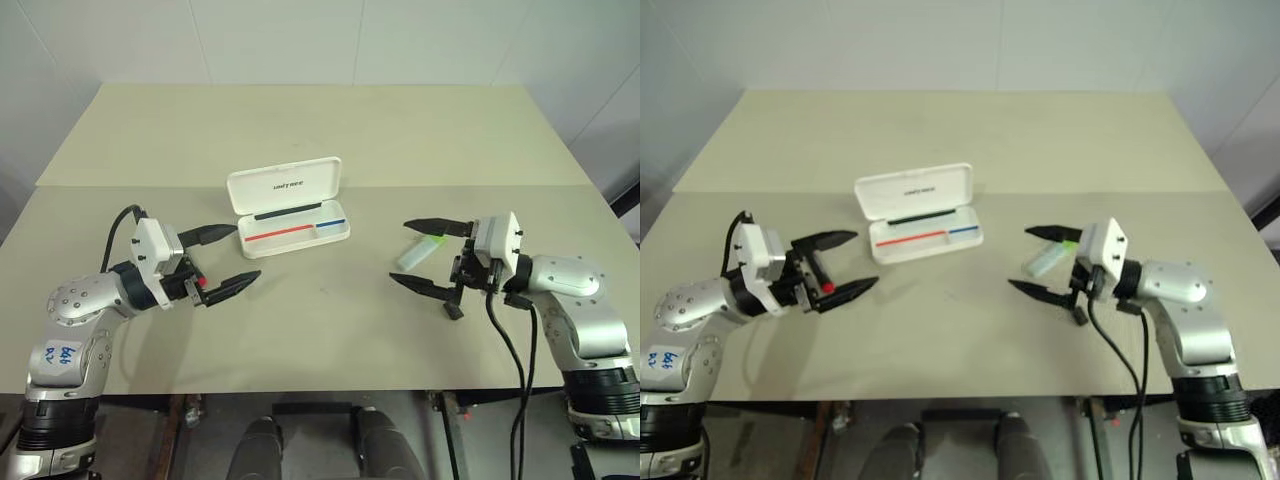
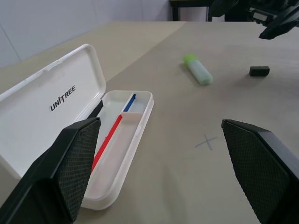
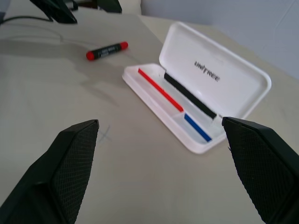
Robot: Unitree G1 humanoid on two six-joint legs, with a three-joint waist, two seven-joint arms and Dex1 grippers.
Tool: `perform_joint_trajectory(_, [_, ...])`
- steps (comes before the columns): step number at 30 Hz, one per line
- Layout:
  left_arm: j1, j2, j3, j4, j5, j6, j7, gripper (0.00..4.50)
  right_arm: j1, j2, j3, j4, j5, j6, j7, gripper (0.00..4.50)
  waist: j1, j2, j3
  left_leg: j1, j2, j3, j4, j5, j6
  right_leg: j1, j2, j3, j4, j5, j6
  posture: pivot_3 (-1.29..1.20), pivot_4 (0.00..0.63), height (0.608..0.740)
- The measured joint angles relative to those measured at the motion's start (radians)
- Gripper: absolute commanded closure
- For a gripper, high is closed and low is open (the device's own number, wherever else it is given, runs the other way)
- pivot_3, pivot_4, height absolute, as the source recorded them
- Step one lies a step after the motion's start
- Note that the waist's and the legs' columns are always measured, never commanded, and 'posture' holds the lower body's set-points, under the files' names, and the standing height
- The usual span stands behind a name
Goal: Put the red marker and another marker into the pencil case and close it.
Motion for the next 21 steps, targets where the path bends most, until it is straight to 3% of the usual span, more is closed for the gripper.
perform_joint_trajectory(9, [0.032, 0.011, 0.038, -0.005, -0.004, 0.000, 0.002, 0.05, 0.009, 0.023, 0.012, -0.026, -0.004, -0.004, -0.013, 0.00, -0.001, 0.000, 0.000, 0.000, 0.000, 0.000, -0.001, 0.000, 0.000, 0.000, 0.000, 0.000, 0.000, 0.000, 0.000, 0.00, 0.150, 0.740])
perform_joint_trajectory(17, [0.057, 0.014, 0.048, 0.013, -0.004, -0.005, -0.017, 0.05, 0.058, -0.048, -0.003, -0.050, 0.000, 0.000, 0.006, 0.00, 0.002, 0.000, 0.000, 0.000, 0.000, 0.000, 0.000, 0.000, 0.000, 0.000, 0.000, 0.000, -0.001, -0.002, -0.003, 0.00, 0.150, 0.740])
perform_joint_trajectory(21, [0.057, 0.014, 0.048, 0.015, -0.004, -0.011, -0.018, 0.99, 0.058, -0.049, -0.003, -0.052, 0.001, 0.002, -0.001, 0.00, -0.001, 0.000, 0.000, 0.000, 0.000, 0.000, 0.000, 0.000, 0.000, 0.000, 0.000, 0.000, -0.001, -0.002, -0.003, 0.00, 0.150, 0.740])
